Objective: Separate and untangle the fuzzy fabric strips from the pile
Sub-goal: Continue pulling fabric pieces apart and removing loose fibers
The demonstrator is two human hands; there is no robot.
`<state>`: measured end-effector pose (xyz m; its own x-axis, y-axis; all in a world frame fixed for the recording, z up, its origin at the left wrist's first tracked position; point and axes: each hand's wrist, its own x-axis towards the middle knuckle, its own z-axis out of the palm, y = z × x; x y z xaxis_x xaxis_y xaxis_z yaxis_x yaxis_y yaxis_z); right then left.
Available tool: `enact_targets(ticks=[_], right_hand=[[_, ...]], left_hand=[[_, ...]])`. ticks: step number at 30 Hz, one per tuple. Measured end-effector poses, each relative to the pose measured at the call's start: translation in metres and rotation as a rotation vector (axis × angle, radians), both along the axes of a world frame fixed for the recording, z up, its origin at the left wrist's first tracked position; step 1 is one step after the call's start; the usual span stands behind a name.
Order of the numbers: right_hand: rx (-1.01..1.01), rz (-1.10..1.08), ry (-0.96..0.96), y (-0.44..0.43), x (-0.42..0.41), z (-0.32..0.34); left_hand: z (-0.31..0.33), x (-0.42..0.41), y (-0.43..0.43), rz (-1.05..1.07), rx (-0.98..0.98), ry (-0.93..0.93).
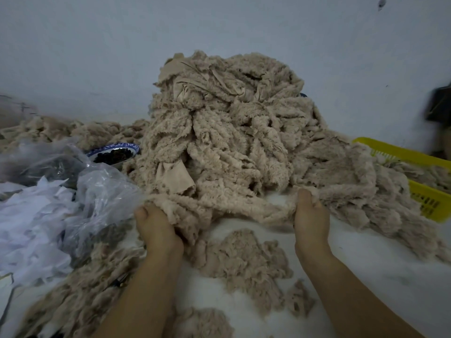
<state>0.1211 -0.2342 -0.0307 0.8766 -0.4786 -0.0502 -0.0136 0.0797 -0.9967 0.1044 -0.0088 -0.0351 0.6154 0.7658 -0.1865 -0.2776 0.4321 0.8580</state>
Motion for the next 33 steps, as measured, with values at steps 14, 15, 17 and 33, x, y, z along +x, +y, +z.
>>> enact_targets(ticks=[14, 15, 17, 33], right_hand=[[-0.772, 0.325, -0.555, 0.031, -0.031, 0.005], [-0.791, 0.408, -0.563, 0.035, -0.033, 0.004], [-0.822, 0.539, -0.518, 0.039, -0.031, 0.0], [-0.723, 0.177, -0.449, 0.017, -0.009, -0.01]], left_hand=[[0.011, -0.027, -0.045, -0.611, 0.919, -0.114], [0.011, -0.027, -0.046, -0.613, 0.948, -0.124], [0.011, -0.029, -0.048, -0.609, 0.973, -0.14], [0.002, -0.014, -0.022, -0.622, 1.588, 0.378]])
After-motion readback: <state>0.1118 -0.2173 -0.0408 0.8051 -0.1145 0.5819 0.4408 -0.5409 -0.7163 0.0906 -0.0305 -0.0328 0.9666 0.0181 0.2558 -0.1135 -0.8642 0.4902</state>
